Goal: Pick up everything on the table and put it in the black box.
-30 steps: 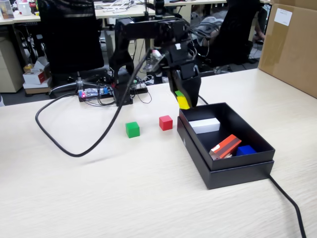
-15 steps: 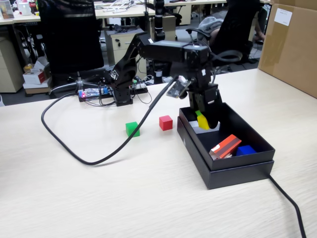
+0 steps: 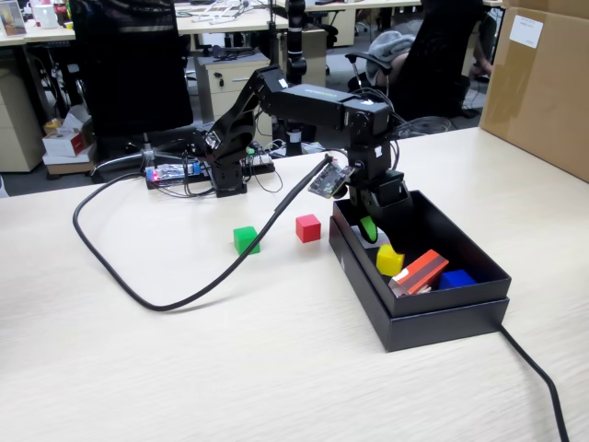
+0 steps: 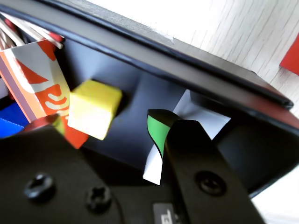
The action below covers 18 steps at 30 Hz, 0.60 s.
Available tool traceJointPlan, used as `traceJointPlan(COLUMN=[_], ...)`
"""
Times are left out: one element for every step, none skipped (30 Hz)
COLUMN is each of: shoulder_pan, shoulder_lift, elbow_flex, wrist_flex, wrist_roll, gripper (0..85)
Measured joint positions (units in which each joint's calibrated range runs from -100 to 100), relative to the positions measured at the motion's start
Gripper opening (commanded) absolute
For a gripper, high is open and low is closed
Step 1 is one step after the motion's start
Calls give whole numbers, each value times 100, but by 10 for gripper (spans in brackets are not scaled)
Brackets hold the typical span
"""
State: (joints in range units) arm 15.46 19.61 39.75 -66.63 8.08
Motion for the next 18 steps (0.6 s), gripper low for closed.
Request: traceJointPlan(shoulder_pan=[0,0,-5,0,0,-5,-5,0,-5,0,-5,-5,0,0,0,-15,-34,-63], shoulder_lift=[-13,-13,-52,-91,-168,-285,-427,-608,-841,-1243,-1489,-1890,-2304,-2706,-3120,-3521,-3909,-4272], elbow_flex=[0,0,-9,-9,-9,-18,-27,-91,-237,-447,-584,-840,-1086,-1278,-1479,-1661,-1853,-2109], wrist_flex=[0,0,0,0,0,0,0,0,0,0,15,8,0,0,-8,-46,-116,-186], wrist_roll=[-34,-63,-98,-132,-161,-186,-200,-220,-230,-259,-288,-303,-327,-361,-396,-430,-474,-532], gripper=[422,440,453,453,453,453,453,453,453,453,453,453,453,455,455,455,455,455])
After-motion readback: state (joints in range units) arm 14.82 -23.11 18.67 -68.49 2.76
